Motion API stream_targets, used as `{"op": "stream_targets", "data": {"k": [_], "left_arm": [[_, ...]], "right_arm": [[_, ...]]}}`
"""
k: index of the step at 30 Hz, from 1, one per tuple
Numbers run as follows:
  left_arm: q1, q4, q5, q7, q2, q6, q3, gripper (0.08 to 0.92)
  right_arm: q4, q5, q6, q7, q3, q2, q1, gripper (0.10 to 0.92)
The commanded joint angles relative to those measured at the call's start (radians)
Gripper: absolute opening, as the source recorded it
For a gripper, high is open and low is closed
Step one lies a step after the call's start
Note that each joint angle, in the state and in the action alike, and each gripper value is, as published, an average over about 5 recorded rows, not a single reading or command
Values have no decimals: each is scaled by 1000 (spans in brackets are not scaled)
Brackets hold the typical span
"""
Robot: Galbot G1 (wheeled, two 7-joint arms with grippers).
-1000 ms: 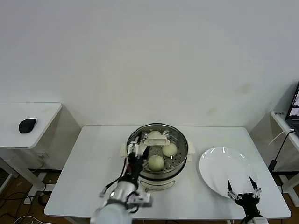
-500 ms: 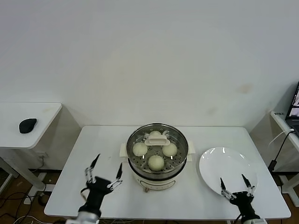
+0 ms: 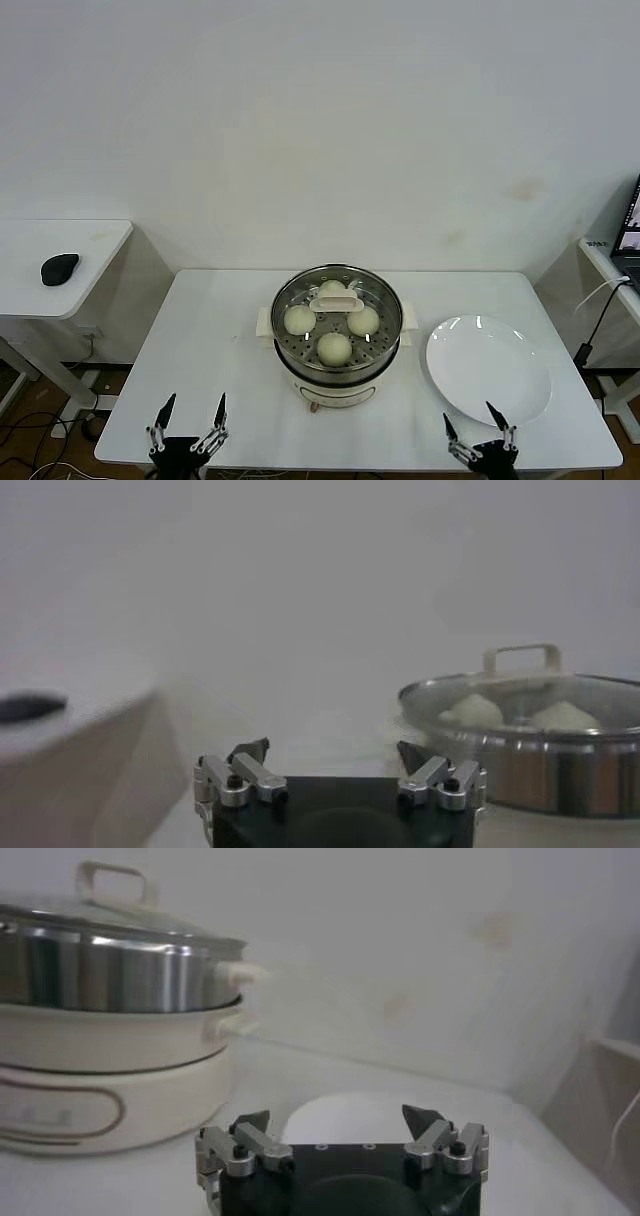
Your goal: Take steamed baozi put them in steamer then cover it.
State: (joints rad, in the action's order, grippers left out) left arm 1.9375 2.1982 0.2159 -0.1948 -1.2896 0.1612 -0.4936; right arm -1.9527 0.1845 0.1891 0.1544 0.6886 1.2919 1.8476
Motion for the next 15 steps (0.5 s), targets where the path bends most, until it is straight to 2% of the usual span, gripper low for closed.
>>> {"op": "stream_targets", "data": {"k": [1, 15], "left_arm": [[64, -25, 120, -6, 1, 53, -28, 823], [48, -68, 84, 28, 0, 27, -30, 823]], "right_arm": [[-62, 18, -23, -11, -59, -23, 61, 823], [-65, -14, -34, -35, -70, -11, 61, 823]]}}
